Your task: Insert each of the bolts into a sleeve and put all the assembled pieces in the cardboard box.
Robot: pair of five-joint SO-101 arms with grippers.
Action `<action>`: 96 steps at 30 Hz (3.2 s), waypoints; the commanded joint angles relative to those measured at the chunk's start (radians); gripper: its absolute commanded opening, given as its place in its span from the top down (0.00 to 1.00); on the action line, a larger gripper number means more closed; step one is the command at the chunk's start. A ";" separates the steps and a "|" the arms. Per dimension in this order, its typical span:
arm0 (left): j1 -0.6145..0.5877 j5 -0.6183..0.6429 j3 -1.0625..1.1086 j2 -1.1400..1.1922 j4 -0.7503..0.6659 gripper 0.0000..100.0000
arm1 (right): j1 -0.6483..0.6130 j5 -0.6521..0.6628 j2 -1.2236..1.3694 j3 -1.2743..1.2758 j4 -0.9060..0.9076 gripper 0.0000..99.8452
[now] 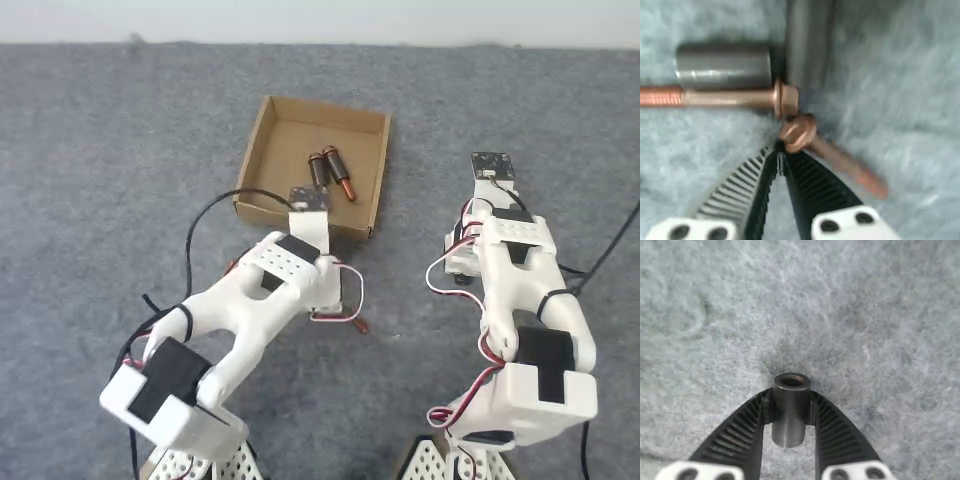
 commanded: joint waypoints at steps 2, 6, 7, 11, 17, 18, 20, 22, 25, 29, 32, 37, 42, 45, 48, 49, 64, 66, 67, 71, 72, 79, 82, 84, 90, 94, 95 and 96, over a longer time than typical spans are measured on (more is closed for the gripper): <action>0.003 0.074 -0.056 -0.014 -0.115 0.99 | -0.012 0.017 -0.035 -0.014 -0.005 0.99; 0.006 0.117 -0.065 -0.014 -0.170 0.99 | -0.012 0.018 -0.035 -0.014 -0.005 0.99; 0.005 0.123 -0.074 -0.014 -0.170 0.99 | -0.012 0.018 -0.035 -0.014 -0.005 0.99; 0.014 0.123 -0.104 -0.064 -0.092 0.99 | -0.012 0.018 -0.035 -0.014 -0.007 0.99; 0.087 0.123 -0.027 -0.198 -0.091 0.99 | -0.013 0.018 -0.035 -0.014 -0.010 0.99; 0.086 0.121 -0.013 -0.209 -0.103 0.99 | -0.018 0.018 -0.035 -0.014 -0.010 0.99; 0.080 0.121 0.004 -0.219 -0.114 0.95 | -0.022 0.018 -0.035 -0.014 -0.010 0.99; 0.066 0.121 0.012 -0.219 -0.110 0.89 | -0.022 0.018 -0.035 -0.014 -0.010 0.99; 0.046 0.121 0.018 -0.218 -0.094 0.81 | -0.022 0.018 -0.035 -0.014 -0.010 0.99; 0.046 0.121 0.035 -0.216 -0.094 0.80 | -0.021 0.018 -0.036 -0.014 -0.010 0.99; 0.046 0.120 0.044 -0.213 -0.095 0.80 | -0.019 0.018 -0.036 -0.014 -0.010 0.99; 0.046 0.118 -0.015 -0.087 -0.089 0.80 | -0.019 0.018 -0.036 -0.014 -0.008 0.99; 0.021 0.118 -0.116 0.040 -0.087 0.87 | -0.019 0.021 -0.036 -0.014 -0.007 0.99; -0.014 0.118 -0.165 0.086 -0.089 0.96 | -0.022 0.046 -0.036 -0.012 -0.005 0.99; -0.025 0.118 -0.193 0.115 -0.089 0.98 | -0.022 0.046 -0.036 -0.012 -0.005 0.99; -0.021 0.118 -0.194 0.120 -0.089 0.98 | -0.022 0.046 -0.036 -0.012 -0.005 0.99; 0.052 0.011 -0.196 0.101 0.031 0.99 | -0.022 0.046 -0.036 -0.012 -0.005 0.99; 0.069 -0.058 -0.180 0.049 0.064 0.99 | -0.022 0.046 -0.036 -0.012 -0.005 0.99; 0.071 -0.091 -0.165 0.020 0.071 0.99 | -0.022 0.046 -0.036 -0.012 -0.005 0.99; 0.040 -0.167 -0.068 -0.112 0.012 0.99 | -0.022 0.044 -0.036 -0.012 -0.005 0.99; 0.028 -0.176 -0.042 -0.144 -0.009 0.99 | -0.022 0.044 -0.036 -0.012 -0.005 0.99; -0.117 -0.190 0.097 -0.364 -0.120 0.99 | -0.022 0.044 -0.035 -0.012 -0.005 0.99; -0.186 -0.190 0.153 -0.453 -0.169 0.99 | -0.022 0.044 -0.035 -0.012 -0.005 0.99; -0.224 -0.189 0.197 -0.499 -0.226 0.99 | -0.022 0.044 -0.035 -0.012 -0.005 0.99; -0.328 -0.190 0.377 -0.572 -0.517 0.99 | -0.022 0.044 -0.035 -0.012 -0.005 0.99; -0.427 -0.190 0.440 -0.580 -0.689 0.99 | -0.056 0.051 -0.036 -0.011 -0.007 0.99; -0.454 -0.190 0.446 -0.580 -0.715 0.99 | -0.071 0.051 -0.036 -0.011 -0.007 0.99; -0.479 -0.190 0.450 -0.578 -0.736 0.99 | -0.085 0.051 -0.036 -0.011 -0.008 0.99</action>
